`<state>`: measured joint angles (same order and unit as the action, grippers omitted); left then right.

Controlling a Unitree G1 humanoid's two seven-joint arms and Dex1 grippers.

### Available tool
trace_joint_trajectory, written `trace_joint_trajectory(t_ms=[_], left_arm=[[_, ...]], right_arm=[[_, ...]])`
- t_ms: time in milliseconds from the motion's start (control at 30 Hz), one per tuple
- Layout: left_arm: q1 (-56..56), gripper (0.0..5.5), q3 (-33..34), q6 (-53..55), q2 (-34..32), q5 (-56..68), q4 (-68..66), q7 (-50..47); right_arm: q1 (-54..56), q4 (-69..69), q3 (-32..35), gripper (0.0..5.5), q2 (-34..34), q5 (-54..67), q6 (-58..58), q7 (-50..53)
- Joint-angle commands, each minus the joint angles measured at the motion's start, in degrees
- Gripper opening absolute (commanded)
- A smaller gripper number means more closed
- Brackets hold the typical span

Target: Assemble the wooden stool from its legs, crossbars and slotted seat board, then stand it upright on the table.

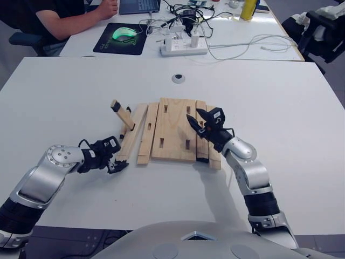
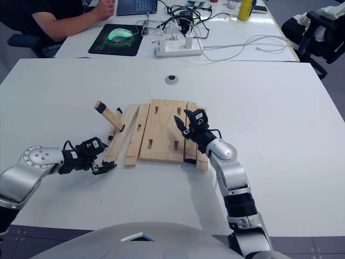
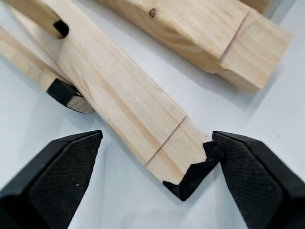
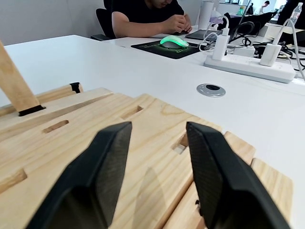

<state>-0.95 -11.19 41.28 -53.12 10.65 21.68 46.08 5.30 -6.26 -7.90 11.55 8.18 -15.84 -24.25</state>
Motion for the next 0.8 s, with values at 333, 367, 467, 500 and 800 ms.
trace_joint_trajectory(t_ms=[333, 367, 467, 500, 800], left_arm=[[0.4, 4.28, 9.1, 23.1, 9.2, 10.2, 5.2, -7.7], [0.3, 4.28, 9.0, 23.3, 9.0, 9.7, 5.2, -8.5], [0.5, 4.28, 7.9, 22.7, 9.1, 8.2, 4.7, -10.8], [0.5, 4.28, 7.4, 22.3, 9.2, 7.5, 4.4, -11.5], [0.0, 4.28, 5.5, 21.2, 13.7, 6.0, 4.0, -16.9]], right_arm=[[0.3, 0.5, -0.2, 2.14, -0.3, -0.8, 0.4, 0.7], [0.3, 0.4, -0.2, 2.14, -0.4, -0.9, 0.5, 0.8], [0.2, 0.3, -0.5, 2.14, -0.6, -1.1, 0.5, 1.0], [0.1, 0.3, -0.6, 2.14, -0.6, -1.1, 0.6, 1.0], [0.9, 1.4, -1.1, 2.14, -0.2, -1.7, 0.9, 0.5]])
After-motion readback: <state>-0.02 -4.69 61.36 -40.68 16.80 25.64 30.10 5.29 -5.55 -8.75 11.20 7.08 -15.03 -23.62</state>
